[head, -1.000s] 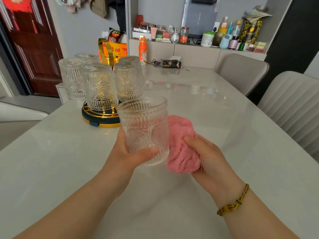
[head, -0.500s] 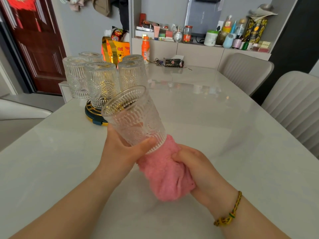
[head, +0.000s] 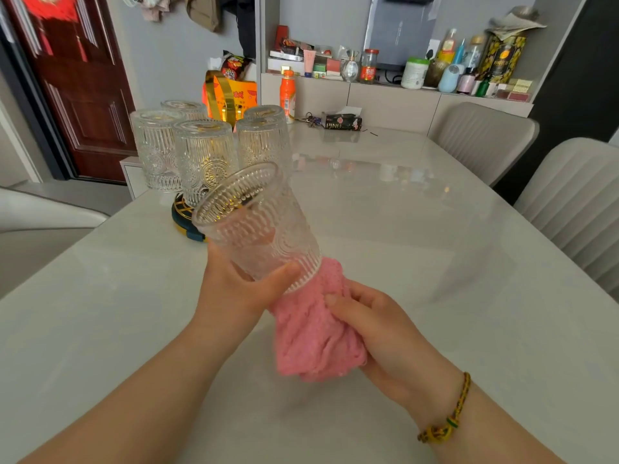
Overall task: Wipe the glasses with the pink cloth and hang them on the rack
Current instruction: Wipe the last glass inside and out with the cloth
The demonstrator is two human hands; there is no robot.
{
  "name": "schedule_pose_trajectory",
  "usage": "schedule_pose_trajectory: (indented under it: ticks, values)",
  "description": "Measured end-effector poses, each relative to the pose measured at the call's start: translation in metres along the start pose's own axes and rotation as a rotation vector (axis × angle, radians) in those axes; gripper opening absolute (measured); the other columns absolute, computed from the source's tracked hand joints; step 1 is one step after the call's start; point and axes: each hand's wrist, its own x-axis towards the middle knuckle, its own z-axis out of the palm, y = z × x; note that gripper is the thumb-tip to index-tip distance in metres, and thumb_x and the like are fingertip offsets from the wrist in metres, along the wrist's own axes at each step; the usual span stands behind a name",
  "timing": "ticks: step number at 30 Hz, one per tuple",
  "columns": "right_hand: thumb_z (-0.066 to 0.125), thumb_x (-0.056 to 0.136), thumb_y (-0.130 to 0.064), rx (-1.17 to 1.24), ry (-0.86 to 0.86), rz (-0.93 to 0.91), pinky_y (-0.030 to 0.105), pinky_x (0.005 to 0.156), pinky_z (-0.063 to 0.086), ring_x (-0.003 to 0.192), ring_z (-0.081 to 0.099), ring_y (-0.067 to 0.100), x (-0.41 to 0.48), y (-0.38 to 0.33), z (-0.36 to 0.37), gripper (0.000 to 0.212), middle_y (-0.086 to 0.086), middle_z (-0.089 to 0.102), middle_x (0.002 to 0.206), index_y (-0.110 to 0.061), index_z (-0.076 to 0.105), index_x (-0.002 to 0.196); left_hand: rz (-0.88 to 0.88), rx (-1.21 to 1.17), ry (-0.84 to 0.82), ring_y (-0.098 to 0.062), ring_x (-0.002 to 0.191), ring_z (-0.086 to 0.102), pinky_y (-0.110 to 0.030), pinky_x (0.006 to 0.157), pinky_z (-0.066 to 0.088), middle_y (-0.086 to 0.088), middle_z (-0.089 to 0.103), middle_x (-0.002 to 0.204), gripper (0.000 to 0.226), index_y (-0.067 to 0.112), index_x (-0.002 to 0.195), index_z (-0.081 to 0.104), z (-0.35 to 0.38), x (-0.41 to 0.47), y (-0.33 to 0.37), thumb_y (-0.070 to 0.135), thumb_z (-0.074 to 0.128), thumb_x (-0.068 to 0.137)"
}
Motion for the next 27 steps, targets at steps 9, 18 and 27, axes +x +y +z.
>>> schedule_pose_trajectory:
  ticks: [9, 18, 27]
  values:
    - [0.044, 0.087, 0.000, 0.110, 0.173, -0.128, 0.023, 0.070, 0.055, 0.074, 0.067, 0.014, 0.007, -0.006, -0.009, 0.021, 0.007, 0.071, 0.082, -0.004, 0.064, 0.093, 0.011, -0.014, -0.092, 0.011, 0.085, 0.062, -0.003, 0.069, 0.045, 0.013, 0.069, 0.089, 0.081, 0.006, 0.116, 0.048, 0.010, -0.011, 0.000, 0.034, 0.071, 0.043]
    - [0.052, 0.081, -0.006, -0.018, 0.077, 0.046, 0.017, 0.048, 0.047, 0.056, 0.058, 0.011, 0.004, -0.006, -0.006, 0.010, 0.008, 0.061, 0.068, -0.002, 0.061, 0.082, -0.008, 0.000, -0.013, 0.005, 0.082, 0.064, -0.009, 0.067, 0.048, 0.002, 0.063, 0.099, 0.089, -0.004, 0.121, 0.046, -0.001, 0.003, -0.002, 0.032, 0.074, 0.045]
    - [0.040, 0.089, -0.001, 0.101, 0.024, 0.031, 0.025, 0.073, 0.054, 0.085, 0.065, 0.019, 0.006, -0.001, -0.005, 0.025, 0.013, 0.069, 0.098, -0.003, 0.062, 0.103, -0.049, -0.012, -0.072, 0.009, 0.079, 0.064, -0.005, 0.063, 0.047, 0.010, 0.065, 0.093, 0.073, 0.004, 0.121, 0.044, 0.005, -0.003, -0.001, 0.009, 0.068, 0.052]
